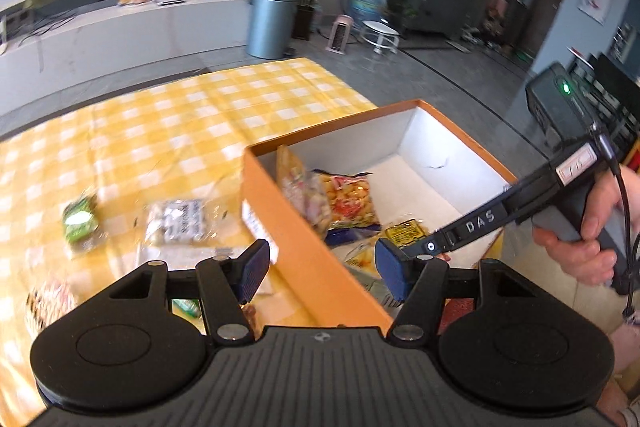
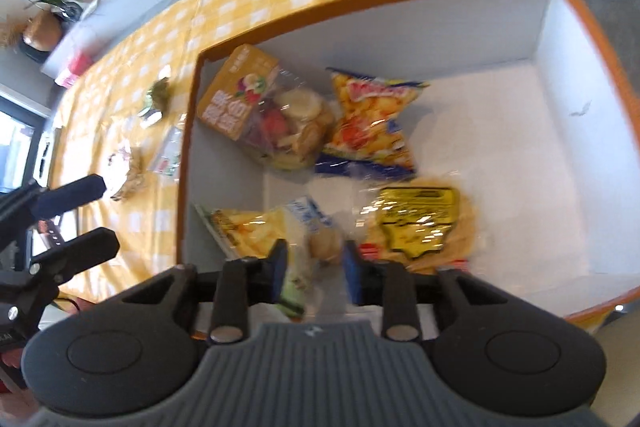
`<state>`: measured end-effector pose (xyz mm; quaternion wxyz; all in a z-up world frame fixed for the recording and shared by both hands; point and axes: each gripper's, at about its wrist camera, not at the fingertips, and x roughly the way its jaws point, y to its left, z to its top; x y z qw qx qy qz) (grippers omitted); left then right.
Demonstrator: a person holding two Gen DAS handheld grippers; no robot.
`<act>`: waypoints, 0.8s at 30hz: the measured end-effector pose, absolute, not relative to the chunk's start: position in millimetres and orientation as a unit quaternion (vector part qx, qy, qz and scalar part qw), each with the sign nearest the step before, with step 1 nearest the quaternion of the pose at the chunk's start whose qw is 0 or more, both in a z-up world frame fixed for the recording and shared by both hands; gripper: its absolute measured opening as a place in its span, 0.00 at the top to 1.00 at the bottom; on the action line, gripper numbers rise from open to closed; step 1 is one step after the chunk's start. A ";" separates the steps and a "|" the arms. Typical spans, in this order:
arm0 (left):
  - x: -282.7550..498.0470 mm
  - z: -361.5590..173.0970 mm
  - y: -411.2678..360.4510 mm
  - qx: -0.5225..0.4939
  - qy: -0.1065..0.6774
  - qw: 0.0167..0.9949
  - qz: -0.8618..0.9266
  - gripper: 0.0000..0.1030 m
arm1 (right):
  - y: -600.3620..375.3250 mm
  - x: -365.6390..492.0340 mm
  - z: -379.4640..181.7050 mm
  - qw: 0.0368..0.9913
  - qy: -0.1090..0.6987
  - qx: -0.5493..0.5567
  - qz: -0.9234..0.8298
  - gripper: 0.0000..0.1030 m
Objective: Organize snacks
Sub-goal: 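Move both open tools back toward the remaining snacks on the table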
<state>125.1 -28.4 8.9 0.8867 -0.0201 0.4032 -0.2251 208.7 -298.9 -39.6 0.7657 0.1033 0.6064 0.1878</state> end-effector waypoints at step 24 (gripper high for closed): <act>56.0 -10.2 29.3 -0.053 0.346 0.929 -0.124 0.30 | -230.1 130.6 10.6 0.898 0.387 -0.018 0.208 0.72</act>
